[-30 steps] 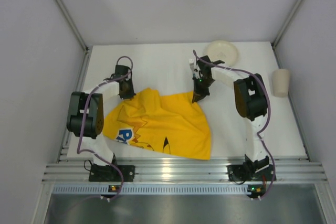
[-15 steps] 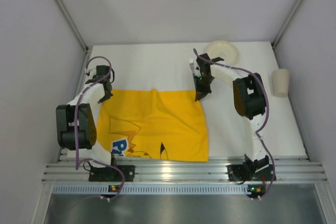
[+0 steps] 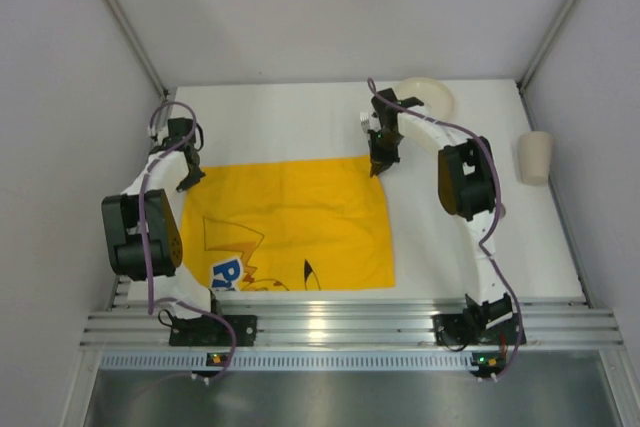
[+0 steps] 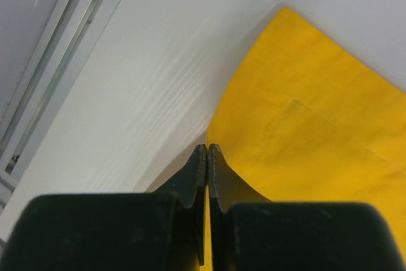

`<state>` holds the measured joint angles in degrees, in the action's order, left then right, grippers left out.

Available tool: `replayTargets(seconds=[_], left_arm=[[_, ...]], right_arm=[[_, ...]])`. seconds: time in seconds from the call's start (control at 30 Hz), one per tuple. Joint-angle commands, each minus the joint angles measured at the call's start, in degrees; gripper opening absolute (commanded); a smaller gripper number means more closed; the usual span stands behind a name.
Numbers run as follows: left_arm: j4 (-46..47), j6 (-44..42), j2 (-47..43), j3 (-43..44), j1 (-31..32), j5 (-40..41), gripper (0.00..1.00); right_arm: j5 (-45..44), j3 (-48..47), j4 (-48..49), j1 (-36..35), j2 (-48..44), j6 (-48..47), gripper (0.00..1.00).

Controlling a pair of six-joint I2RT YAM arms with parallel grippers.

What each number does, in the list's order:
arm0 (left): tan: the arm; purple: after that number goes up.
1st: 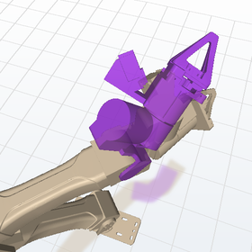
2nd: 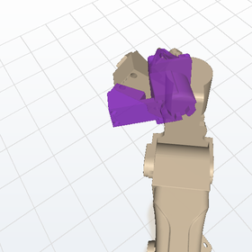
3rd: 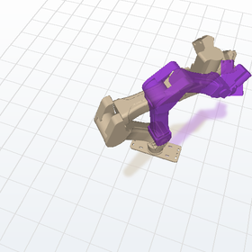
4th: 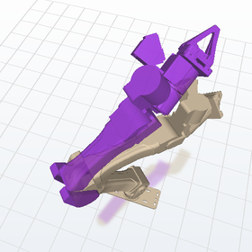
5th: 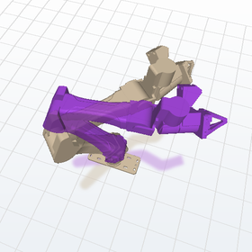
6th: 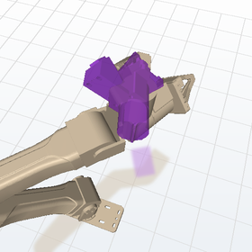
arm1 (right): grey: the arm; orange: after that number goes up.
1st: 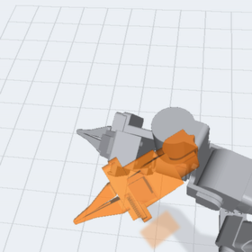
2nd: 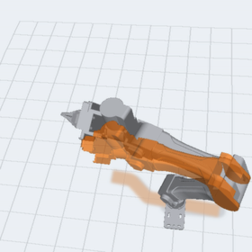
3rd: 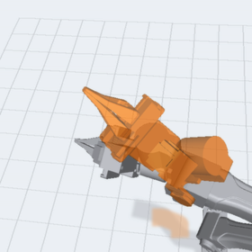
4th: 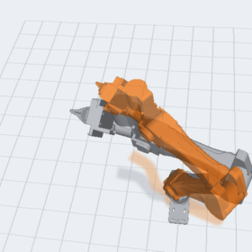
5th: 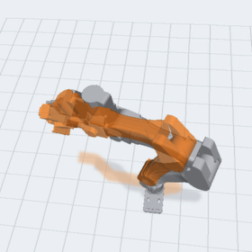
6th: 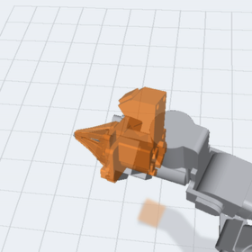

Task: Set the dinner table for one person

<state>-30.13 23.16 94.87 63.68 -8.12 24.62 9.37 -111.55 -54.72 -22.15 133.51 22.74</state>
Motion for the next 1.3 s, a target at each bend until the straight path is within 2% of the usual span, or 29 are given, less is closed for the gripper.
replayTargets(seconds=[0.0, 0.2, 0.27, 0.3, 0.33, 0.37, 0.4, 0.43, 0.47, 0.5, 0.63, 0.8, 0.9, 1.17, 1.27], left_arm=[[2.8, -1.6, 3.1, 6.8, -0.4, -3.8, 0.00], [1.5, 0.1, 6.0, 9.9, -0.4, -5.6, 0.00], [1.0, 1.7, 5.6, 9.2, -0.4, -5.7, 0.12], [0.7, 2.4, 4.5, 8.0, -0.3, -5.4, 0.27], [0.6, 3.1, 3.7, 7.3, -0.3, -4.9, 0.42], [0.6, 4.5, 2.8, 6.6, -0.3, -4.4, 0.70], [0.5, 5.1, 0.8, 5.2, -0.4, -4.5, 0.85], [0.1, 6.1, -0.2, 4.7, -0.3, -4.1, 0.97], [-0.7, 7.1, -2.0, 4.1, -0.2, -3.8, 0.98], [-1.1, 7.4, -3.0, 3.7, -0.1, -3.9, 0.98], [-2.5, 8.1, -7.8, 1.8, 0.1, -4.5, 0.98], [-7.1, 8.9, -11.6, 0.3, 0.3, -3.8, 0.98], [-7.3, 8.8, -13.0, -1.9, 1.2, -6.4, 0.97], [-7.3, 9.2, -15.9, -5.5, 4.6, -9.0, 0.95], [-7.9, 9.0, -17.4, -6.3, 5.0, -8.8, 0.95]], right_arm=[[-4.6, 0.7, -0.7, 2.3, 2.1, -0.6, 0.00], [-5.0, 4.2, 1.4, 3.0, -1.3, -1.3, 0.01], [-4.3, 2.7, 0.8, 3.3, -1.2, -1.8, 0.07], [-3.7, 0.7, 0.6, 3.4, -1.6, -2.1, 0.24], [-3.5, -0.6, 0.1, 3.4, -1.8, -2.6, 0.37], [-3.1, -1.7, 0.0, 3.3, -2.2, -2.8, 0.51], [-2.7, -4.2, -0.3, 3.4, -2.6, -2.9, 0.79], [-2.8, -5.2, -0.6, 3.4, -3.0, -2.8, 0.86], [-2.9, -6.0, -0.4, 3.4, -4.0, -2.7, 0.92], [-3.6, -7.4, -0.1, 3.4, -4.6, -2.8, 0.93], [-5.9, -10.4, 0.5, 3.4, -5.2, -3.6, 0.94], [-11.0, -13.9, -0.7, 3.4, -1.3, -4.7, 0.92], [-14.9, -15.9, -1.2, 3.7, 1.8, -5.8, 0.91], [-16.7, -19.5, -1.7, 4.6, 10.1, -6.6, 0.89], [-17.7, -19.4, -1.6, 4.1, 11.3, -6.4, 0.84]])
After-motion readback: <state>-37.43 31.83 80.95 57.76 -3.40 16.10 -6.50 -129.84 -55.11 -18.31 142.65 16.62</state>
